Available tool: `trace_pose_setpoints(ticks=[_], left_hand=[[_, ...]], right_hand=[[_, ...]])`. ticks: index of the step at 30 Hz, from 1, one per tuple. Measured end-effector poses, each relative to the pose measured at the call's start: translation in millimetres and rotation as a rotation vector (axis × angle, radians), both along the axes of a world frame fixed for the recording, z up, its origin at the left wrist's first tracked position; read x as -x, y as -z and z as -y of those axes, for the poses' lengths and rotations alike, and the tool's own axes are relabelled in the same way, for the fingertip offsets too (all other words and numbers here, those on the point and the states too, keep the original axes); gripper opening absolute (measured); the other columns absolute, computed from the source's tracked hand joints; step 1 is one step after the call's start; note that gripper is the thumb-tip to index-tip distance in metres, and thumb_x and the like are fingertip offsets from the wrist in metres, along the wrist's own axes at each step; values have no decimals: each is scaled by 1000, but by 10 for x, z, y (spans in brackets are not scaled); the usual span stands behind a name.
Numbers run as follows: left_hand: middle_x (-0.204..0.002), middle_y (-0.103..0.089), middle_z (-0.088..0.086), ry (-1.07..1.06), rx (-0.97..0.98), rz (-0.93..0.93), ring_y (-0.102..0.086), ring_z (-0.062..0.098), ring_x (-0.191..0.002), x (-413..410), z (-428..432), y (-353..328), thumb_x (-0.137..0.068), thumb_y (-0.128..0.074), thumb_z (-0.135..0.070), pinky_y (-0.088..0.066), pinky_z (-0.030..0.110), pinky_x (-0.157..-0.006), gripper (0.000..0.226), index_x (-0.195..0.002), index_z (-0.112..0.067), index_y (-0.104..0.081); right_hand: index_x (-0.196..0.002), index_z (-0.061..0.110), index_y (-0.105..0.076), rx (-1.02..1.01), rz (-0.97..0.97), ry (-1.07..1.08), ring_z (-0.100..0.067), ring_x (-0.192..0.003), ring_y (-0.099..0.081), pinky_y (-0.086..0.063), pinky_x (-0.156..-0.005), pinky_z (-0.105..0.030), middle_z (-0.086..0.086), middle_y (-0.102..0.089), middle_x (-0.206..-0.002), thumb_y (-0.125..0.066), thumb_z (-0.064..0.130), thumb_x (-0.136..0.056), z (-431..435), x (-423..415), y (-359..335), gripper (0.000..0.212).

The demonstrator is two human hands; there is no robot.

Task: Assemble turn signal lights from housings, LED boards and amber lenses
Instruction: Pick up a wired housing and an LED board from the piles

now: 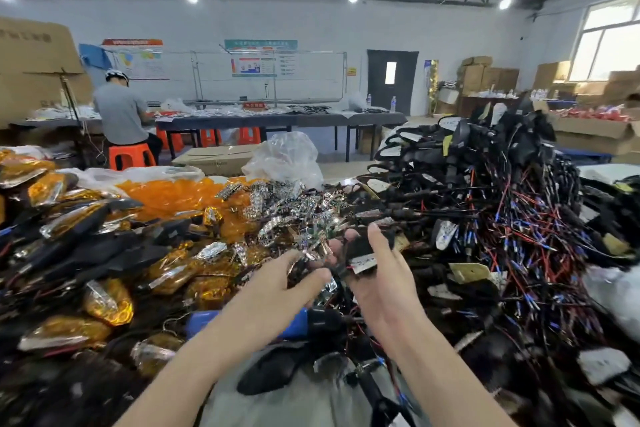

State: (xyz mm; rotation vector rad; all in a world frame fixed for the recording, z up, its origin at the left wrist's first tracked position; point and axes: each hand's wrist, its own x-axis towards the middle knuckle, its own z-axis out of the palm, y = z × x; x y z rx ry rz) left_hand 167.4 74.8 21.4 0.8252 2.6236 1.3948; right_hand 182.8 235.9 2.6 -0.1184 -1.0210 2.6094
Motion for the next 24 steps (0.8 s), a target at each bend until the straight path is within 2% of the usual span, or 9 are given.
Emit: trace_pose_setpoints(ticks=[3, 4, 6, 8, 11, 14, 18, 21, 24], left_hand=[[-71, -52, -25, -53, 82, -144, -49, -24, -68, 18, -66, 144, -93, -51, -60, -41, 5, -66, 17, -84, -49, -40], [-66, -54, -23, -65, 106, -204, -51, -20, -65, 28, -87, 167, -94, -51, -58, -43, 10, -63, 14, -89, -47, -43], [-57, -54, -19, -115, 181, -374, -53, -7, -55, 61, -132, 212, -95, -49, -55, -38, 19, -48, 14, -99, -43, -44], [-64, -56, -20, -170, 330, -598, -53, -1, -51, 83, -157, 266, -94, -46, -55, -29, 18, -43, 17, -106, -43, -43], [-87, -67, -19, -156, 454, -808, -55, 1, -47, 138, -155, 299, -87, -55, -50, -35, 16, -38, 24, -107, -35, -55], [-79, -66, -18, -120, 462, -922, -52, 1, -44, 258, -110, 183, -85, -59, -51, -39, 20, -33, 27, -101, -29, -60], [-72, -61, -20, -104, 507, -879, -46, -1, -43, 245, -59, 180, -84, -43, -56, -28, 14, -35, 32, -97, -31, -57], [-68, -59, -21, -103, 424, -738, -47, -4, -44, 133, -101, 418, -81, -54, -52, -36, 13, -34, 25, -98, -34, -52], [-60, -46, -21, -144, 328, -687, -37, 0, -39, 46, -217, 654, -73, -68, -42, -33, 16, -34, 32, -98, -30, -53]], right_hand=[[-118, 13, -57, 55, 27, -91, -25, -84, -74, -61, -67, -35, -9, -70, -97, -54, 26, -103, -95, 2, 155, 21], [-117, 15, -57, 87, 14, -133, -27, -87, -74, -62, -69, -36, -10, -71, -97, -53, 21, -100, -123, -4, 185, 19], [-121, 17, -55, 112, -29, -183, -31, -98, -73, -63, -80, -40, -13, -72, -100, -57, 9, -84, -179, -13, 253, 38], [-129, 18, -54, 94, -50, -185, -34, -108, -70, -61, -90, -44, -17, -72, -105, -60, 5, -72, -200, -18, 313, 59], [-139, 12, -48, 100, -64, -189, -40, -117, -67, -61, -88, -46, -23, -72, -114, -59, 1, -75, -230, -20, 386, 66], [-142, -1, -48, 48, -77, -205, -40, -122, -64, -61, -87, -42, -25, -66, -131, -61, 5, -84, -248, -18, 387, 60], [-137, -6, -53, -3, -93, -219, -38, -124, -63, -58, -96, -42, -24, -66, -132, -57, 12, -93, -262, -39, 416, 47], [-140, 2, -52, -21, -61, -202, -36, -125, -63, -55, -101, -45, -20, -65, -134, -53, 16, -96, -242, -31, 456, 47], [-140, 6, -54, -58, -33, -159, -36, -121, -65, -59, -94, -43, -19, -68, -130, -56, 22, -92, -230, 0, 486, 51]])
